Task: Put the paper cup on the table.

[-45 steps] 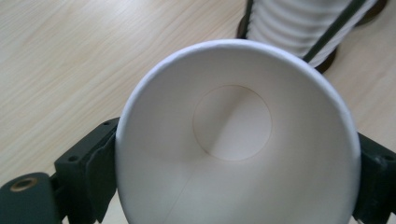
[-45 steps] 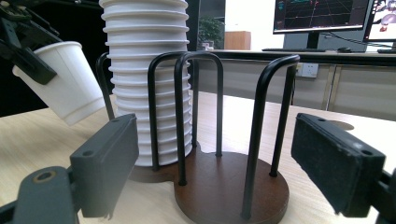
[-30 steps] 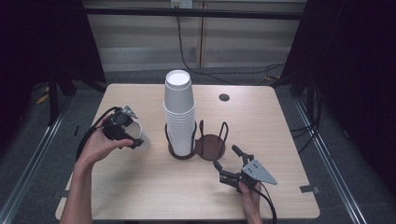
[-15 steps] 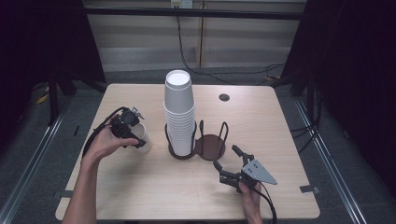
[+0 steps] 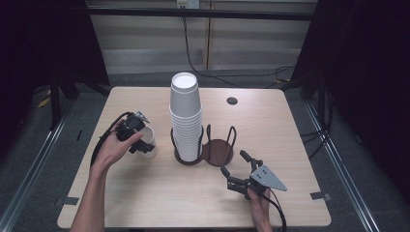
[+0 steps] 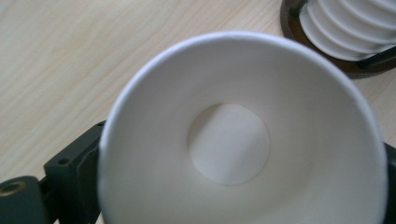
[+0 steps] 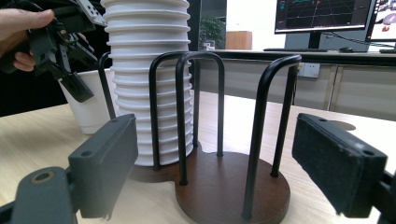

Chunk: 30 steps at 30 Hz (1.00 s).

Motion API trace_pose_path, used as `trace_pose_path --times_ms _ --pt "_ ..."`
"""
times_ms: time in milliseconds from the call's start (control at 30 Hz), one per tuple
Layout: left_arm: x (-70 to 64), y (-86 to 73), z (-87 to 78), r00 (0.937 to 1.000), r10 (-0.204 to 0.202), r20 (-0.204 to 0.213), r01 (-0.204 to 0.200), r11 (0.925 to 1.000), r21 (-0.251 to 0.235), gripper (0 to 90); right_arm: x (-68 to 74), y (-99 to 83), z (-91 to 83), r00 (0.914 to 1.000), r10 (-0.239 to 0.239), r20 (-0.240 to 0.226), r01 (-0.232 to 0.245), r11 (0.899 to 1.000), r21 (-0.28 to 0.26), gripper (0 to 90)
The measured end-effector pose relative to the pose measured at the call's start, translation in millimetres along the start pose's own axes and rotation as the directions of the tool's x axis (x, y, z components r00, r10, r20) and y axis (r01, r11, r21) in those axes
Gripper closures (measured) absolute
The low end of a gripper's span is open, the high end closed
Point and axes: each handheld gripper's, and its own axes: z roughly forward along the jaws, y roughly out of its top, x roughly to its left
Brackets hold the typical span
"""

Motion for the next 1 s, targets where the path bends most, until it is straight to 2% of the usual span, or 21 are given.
trace_pose_path --times_ms 33,100,300,367,467,500,600,733,833,900,1000 --pt "-1.1 -0.4 2.2 0.9999 -0.009 -0.008 0.009 0.9999 0.006 4.5 -0.1 0.0 0.0 1.0000 0.001 -0.001 -0.001 1.000 0.000 13.8" --pt "-1.8 -0.7 4.6 0.9996 0.001 -0.030 0.000 0.9996 0.027 6.7 0.1 0.0 -0.1 1.0000 0.000 -0.001 0.000 1.000 0.000 13.8" --pt "-1.2 -4.7 11.1 1.0000 -0.002 -0.005 0.002 0.9998 0.021 7.6 -0.3 0.0 0.0 0.9999 0.000 -0.012 0.000 1.000 0.001 14.0" --pt "-1.3 -6.3 12.5 1.0000 0.007 -0.006 -0.006 0.9997 0.023 5.0 -0.3 0.0 -0.2 1.0000 0.001 -0.009 -0.001 1.000 0.002 13.9" --pt "-1.1 -10.5 9.6 0.9998 0.014 -0.014 -0.014 0.9999 -0.011 8.1 -0.4 0.0 0.1 0.9999 0.002 -0.013 -0.002 1.000 0.001 13.9" --pt "-0.6 -12.4 9.7 1.0000 -0.001 -0.005 0.001 0.9994 -0.035 8.9 -0.5 0.0 0.1 0.9999 0.002 -0.013 -0.002 1.000 0.001 13.9" --pt "1.0 -16.4 9.4 0.9999 0.004 0.010 -0.003 0.9989 -0.046 9.0 -0.3 0.0 -0.1 0.9999 0.001 -0.011 -0.001 1.000 0.001 13.7" --pt "1.1 -23.3 6.8 0.9997 0.016 -0.018 -0.017 0.9976 -0.067 11.8 -0.4 0.0 -0.1 0.9999 0.000 -0.011 0.000 1.000 0.000 13.6" --pt "1.7 -29.3 5.2 0.9999 -0.001 -0.010 0.001 0.9968 -0.081 13.5 -0.3 0.0 -0.1 0.9999 0.000 -0.011 0.000 1.000 0.000 13.5" --pt "2.1 -32.2 3.6 0.9996 -0.004 -0.026 0.001 0.9963 -0.086 13.6 -0.5 0.0 0.0 0.9999 0.002 -0.013 -0.002 1.000 0.001 13.5" --pt "4.9 -39.0 2.2 0.9994 -0.033 -0.010 0.032 0.9906 -0.133 13.7 -0.3 0.0 -0.1 0.9999 0.001 -0.011 -0.001 1.000 0.000 13.5"
